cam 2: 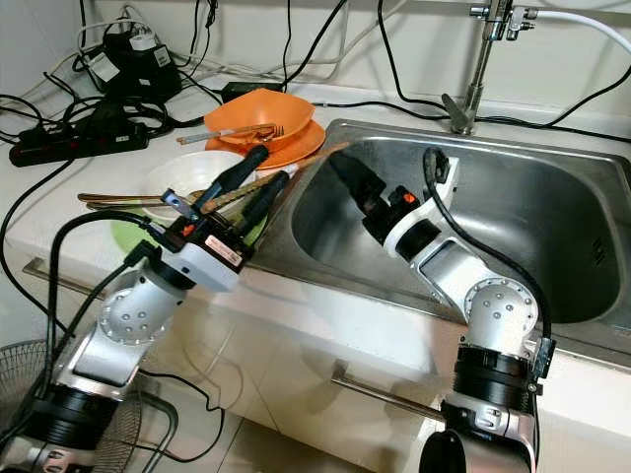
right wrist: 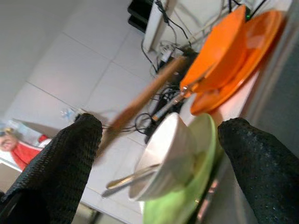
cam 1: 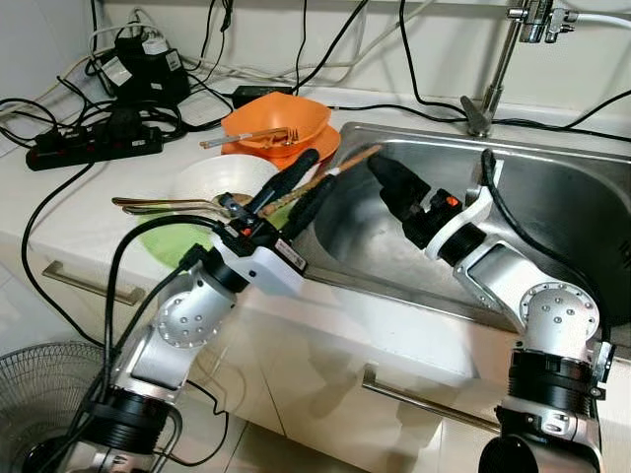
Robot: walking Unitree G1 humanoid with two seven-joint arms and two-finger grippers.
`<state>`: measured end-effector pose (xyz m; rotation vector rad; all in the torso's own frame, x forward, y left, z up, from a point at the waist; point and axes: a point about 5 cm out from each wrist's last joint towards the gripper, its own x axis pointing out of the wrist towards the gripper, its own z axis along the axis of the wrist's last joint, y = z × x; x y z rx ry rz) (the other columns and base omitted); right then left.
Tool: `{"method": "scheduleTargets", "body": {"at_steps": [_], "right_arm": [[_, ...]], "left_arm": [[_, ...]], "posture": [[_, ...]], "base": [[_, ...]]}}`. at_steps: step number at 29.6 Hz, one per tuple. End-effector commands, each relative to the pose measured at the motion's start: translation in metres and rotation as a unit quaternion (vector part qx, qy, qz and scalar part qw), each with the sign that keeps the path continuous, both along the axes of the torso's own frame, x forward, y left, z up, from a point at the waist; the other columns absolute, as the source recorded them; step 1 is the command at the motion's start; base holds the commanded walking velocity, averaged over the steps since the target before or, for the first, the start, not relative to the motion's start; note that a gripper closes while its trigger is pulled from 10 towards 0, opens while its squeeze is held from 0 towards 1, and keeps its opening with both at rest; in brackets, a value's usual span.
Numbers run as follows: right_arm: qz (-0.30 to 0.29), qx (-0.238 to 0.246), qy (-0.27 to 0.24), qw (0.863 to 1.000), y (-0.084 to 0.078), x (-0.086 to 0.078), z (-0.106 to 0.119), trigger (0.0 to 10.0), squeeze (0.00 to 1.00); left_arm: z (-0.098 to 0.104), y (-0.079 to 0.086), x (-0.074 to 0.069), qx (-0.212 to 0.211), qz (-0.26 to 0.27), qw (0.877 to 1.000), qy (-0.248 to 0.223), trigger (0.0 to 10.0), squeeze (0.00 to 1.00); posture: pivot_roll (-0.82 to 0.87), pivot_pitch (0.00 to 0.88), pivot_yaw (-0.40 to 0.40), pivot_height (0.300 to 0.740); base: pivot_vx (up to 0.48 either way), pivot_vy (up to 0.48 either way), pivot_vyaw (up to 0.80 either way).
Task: Kitchen organization
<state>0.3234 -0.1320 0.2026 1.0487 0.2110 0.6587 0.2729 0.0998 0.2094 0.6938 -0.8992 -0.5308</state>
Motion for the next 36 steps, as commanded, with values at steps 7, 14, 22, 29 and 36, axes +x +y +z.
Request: {"method": "scheduleTargets", "body": {"at_steps": [7, 14, 22, 29, 36], "right_arm": [[0.037, 0.024, -0.001, 0.999, 0.011, 0.001, 0.009, 10.0, 0.0], [0.064, 0.024, 0.003, 0.998, 0.019, -0.005, 0.006, 0.0, 0.0], [0.074, 0.031, 0.005, 0.997, 0.021, -0.006, 0.005, 0.0, 0.0], [0.064, 0.031, 0.01, 0.997, 0.018, -0.003, 0.005, 0.0, 0.0], [0.061, 0.026, 0.017, 0.998, 0.018, -0.003, 0.003, 0.0, 0.0]], "left_arm": [[-0.005, -0.002, -0.002, -0.004, -0.005, 1.0, 0.013, 0.0, 0.0], [-0.006, -0.007, -0.002, -0.008, -0.013, 1.0, 0.018, 0.0, 0.0], [-0.008, -0.015, -0.003, -0.016, -0.021, 0.999, 0.024, 0.0, 0.0], [-0.011, -0.016, -0.004, -0.016, -0.023, 0.999, 0.028, 0.0, 0.0], [-0.013, -0.017, -0.004, -0.015, -0.024, 0.999, 0.033, 0.0, 0.0]], "posture": [[-0.08, 0.0, 0.088, 0.74], [-0.08, 0.0, 0.093, 0.74], [-0.08, 0.0, 0.093, 0.74], [-0.09, 0.0, 0.093, 0.74], [-0.09, 0.0, 0.093, 0.74]], "base": [[0.0, 0.0, 0.0], [0.0, 0.0, 0.0], [0.0, 0.0, 0.0], [0.0, 0.0, 0.0], [0.0, 0.0, 0.0]]}}
